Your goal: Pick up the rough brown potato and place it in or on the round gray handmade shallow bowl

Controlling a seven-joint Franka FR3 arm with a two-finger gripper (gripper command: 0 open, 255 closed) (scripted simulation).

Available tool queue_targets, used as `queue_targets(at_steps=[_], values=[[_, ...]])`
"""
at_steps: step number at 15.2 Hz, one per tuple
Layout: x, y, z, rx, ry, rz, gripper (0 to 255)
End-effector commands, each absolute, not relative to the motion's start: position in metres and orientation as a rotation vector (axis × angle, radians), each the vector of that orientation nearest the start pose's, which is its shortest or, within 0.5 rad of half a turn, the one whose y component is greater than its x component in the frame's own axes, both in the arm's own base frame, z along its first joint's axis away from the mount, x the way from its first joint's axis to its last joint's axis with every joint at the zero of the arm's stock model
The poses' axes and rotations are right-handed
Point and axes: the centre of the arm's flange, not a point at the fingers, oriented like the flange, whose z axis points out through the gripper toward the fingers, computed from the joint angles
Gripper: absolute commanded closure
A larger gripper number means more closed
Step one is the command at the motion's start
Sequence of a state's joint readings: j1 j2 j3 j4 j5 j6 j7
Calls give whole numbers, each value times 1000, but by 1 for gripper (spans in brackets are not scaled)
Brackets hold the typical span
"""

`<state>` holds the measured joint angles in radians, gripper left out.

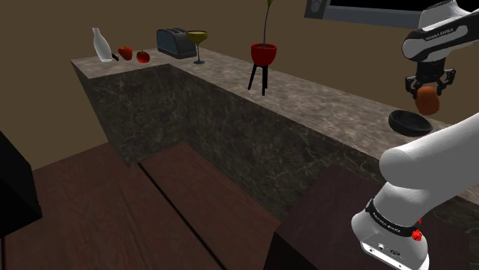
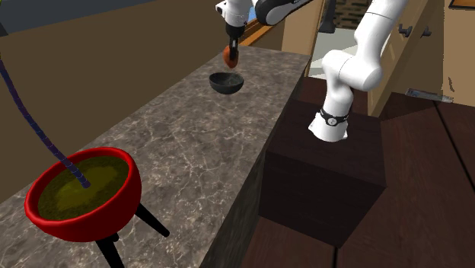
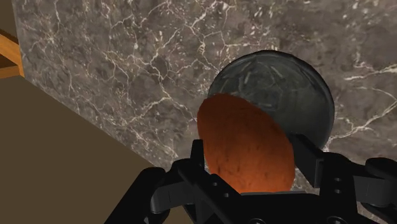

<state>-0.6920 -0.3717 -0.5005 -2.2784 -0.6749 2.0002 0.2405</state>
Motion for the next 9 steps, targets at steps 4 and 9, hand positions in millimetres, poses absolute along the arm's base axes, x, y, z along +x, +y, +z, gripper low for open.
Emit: queue_targets(at_steps=[4, 9], values=[[111, -455, 471, -3001, 1923, 244, 255], [111, -455, 445, -3001, 1923, 244, 255]])
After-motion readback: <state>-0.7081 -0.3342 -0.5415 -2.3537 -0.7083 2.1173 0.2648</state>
